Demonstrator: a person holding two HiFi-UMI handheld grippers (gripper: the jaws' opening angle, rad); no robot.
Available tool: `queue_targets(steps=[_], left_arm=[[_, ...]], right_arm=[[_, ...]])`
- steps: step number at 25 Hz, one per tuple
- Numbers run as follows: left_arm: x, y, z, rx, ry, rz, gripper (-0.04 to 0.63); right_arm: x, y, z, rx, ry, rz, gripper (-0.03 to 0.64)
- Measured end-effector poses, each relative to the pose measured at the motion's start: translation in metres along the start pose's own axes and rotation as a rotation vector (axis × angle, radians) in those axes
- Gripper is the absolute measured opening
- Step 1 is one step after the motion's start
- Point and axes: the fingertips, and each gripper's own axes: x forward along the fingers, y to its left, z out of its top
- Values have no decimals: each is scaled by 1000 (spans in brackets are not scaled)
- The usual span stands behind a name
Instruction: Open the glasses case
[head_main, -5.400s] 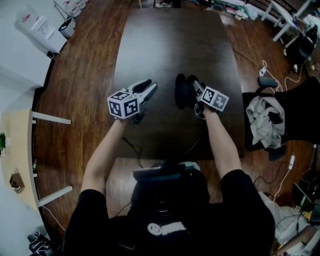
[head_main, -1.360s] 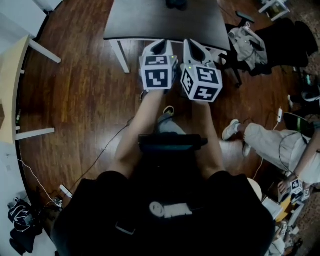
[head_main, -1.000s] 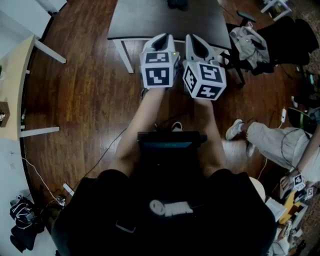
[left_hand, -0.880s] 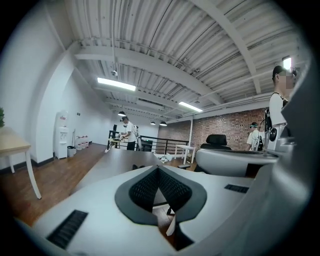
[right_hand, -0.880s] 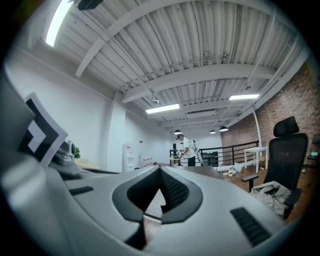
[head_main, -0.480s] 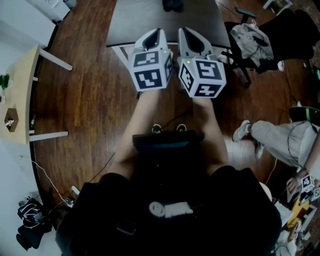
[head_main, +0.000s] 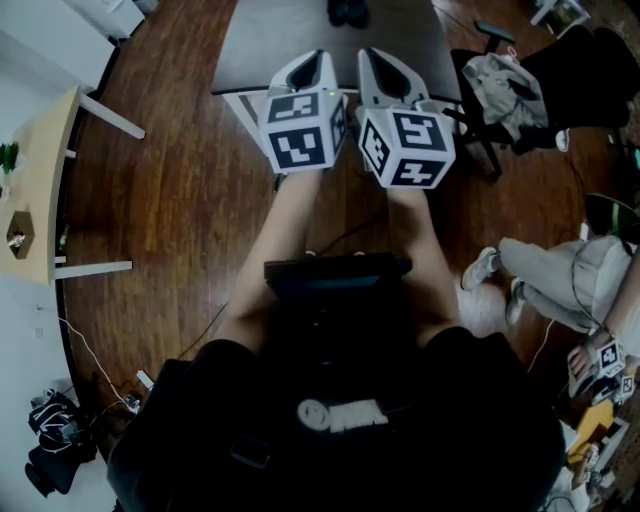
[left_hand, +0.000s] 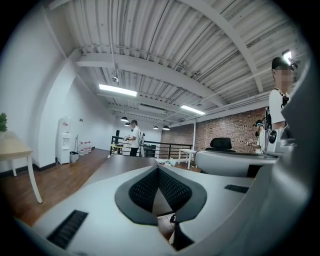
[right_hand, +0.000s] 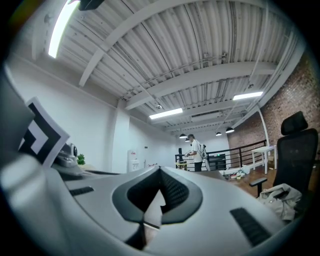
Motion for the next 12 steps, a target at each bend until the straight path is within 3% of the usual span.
queue_targets(steps=[12], left_arm=[[6, -16, 2, -14, -1, -28, -2]], right_arm=[[-7, -15, 5, 9, -6, -23, 5]])
